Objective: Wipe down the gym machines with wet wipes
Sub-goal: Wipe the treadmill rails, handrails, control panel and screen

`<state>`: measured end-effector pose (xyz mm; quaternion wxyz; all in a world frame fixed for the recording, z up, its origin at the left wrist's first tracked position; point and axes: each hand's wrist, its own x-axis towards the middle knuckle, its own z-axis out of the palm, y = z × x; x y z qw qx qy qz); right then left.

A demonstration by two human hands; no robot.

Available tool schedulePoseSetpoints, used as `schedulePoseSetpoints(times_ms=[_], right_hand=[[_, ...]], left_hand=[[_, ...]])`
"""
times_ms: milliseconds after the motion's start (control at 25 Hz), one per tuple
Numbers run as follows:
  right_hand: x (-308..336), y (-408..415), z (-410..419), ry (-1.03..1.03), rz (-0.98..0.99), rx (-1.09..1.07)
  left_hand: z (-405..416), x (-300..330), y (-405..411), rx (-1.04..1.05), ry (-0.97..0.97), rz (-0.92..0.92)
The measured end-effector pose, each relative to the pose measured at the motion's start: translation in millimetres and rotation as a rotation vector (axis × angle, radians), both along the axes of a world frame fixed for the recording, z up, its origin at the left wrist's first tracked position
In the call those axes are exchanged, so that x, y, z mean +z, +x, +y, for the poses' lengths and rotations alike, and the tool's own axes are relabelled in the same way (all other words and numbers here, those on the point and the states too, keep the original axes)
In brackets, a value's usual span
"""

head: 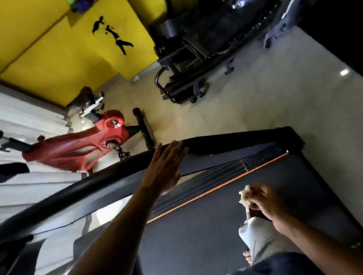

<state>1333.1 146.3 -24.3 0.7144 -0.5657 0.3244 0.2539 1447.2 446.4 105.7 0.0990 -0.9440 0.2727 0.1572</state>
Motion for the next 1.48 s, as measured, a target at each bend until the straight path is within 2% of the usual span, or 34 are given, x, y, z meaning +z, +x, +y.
schedulePoseSetpoints(times_ms=[160, 320, 560, 680, 800, 960, 1160, 1360, 1480], right_hand=[[-21.5, 22.3, 42.0, -0.090, -0.081, -0.016], [-29.4, 31.4, 75.1, -0.136, -0.128, -0.075], [-57.8, 25.4, 149.0, -0.034, 0.005, -0.375], [-56.3, 22.4, 202.0, -0.064, 0.004, -0.512], [-65.3, 6.8, 257.2, 0.007, 0.015, -0.651], [-78.0, -21.5, 302.9, -0.010, 0.148, -0.665], [-106.3, 41.2, 295.7, -0.040, 0.150, -0.782], [-146.6, 112.1, 284.6, 0.019, 0.192, -0.764], [-151.0, 138.1, 245.2, -0.006, 0.225, -0.932]], left_hand=[[37.9, -20.8, 58.2, -0.187, 0.191, 0.191], [56.8, -37.3, 72.4, -0.268, 0.101, 0.239], [64.7, -43.4, 76.4, -0.320, 0.004, 0.164], [66.1, -49.0, 80.9, -0.359, -0.044, 0.143], [69.7, -55.0, 79.7, -0.385, -0.083, 0.108], [67.1, -54.1, 80.0, -0.411, -0.066, 0.060], [71.6, -56.0, 79.3, -0.447, -0.116, 0.017], [71.3, -60.7, 81.6, -0.399, -0.095, 0.051], [70.8, -62.5, 82.9, -0.418, -0.064, 0.042]])
